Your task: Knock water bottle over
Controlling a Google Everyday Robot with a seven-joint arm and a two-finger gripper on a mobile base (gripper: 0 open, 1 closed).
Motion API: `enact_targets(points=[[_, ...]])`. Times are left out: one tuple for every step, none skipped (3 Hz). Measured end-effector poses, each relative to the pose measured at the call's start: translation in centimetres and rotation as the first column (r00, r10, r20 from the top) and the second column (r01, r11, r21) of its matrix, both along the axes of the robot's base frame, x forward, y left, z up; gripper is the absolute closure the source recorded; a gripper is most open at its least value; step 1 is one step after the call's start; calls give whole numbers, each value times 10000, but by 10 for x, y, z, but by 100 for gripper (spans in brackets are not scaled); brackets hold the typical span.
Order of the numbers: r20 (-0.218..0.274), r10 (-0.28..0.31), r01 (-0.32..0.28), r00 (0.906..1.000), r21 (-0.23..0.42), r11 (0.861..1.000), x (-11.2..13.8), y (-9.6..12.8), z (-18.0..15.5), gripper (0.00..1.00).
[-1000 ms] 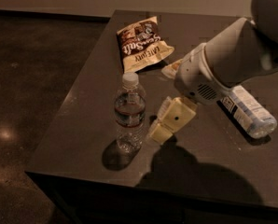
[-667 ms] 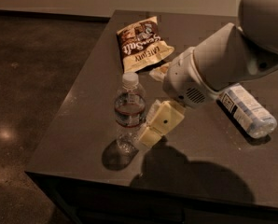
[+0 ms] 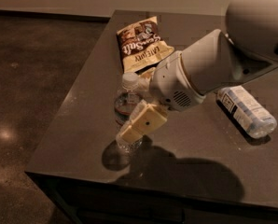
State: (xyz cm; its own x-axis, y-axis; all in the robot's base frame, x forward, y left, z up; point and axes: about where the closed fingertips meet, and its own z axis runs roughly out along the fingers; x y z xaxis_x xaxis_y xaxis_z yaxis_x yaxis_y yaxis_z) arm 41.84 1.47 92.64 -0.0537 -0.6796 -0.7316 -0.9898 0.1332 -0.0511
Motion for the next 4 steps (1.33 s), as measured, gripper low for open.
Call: enact_targets(points=[[-129, 13, -10, 9999, 267, 9996, 2, 3, 2, 45], [-357, -69, 78, 9993, 261, 9996, 9, 1, 6, 67], [-660, -299, 259, 9974, -612, 9978, 24, -10, 21, 97], [-924, -816, 515, 9924, -2902, 9556, 37, -35, 29, 100]])
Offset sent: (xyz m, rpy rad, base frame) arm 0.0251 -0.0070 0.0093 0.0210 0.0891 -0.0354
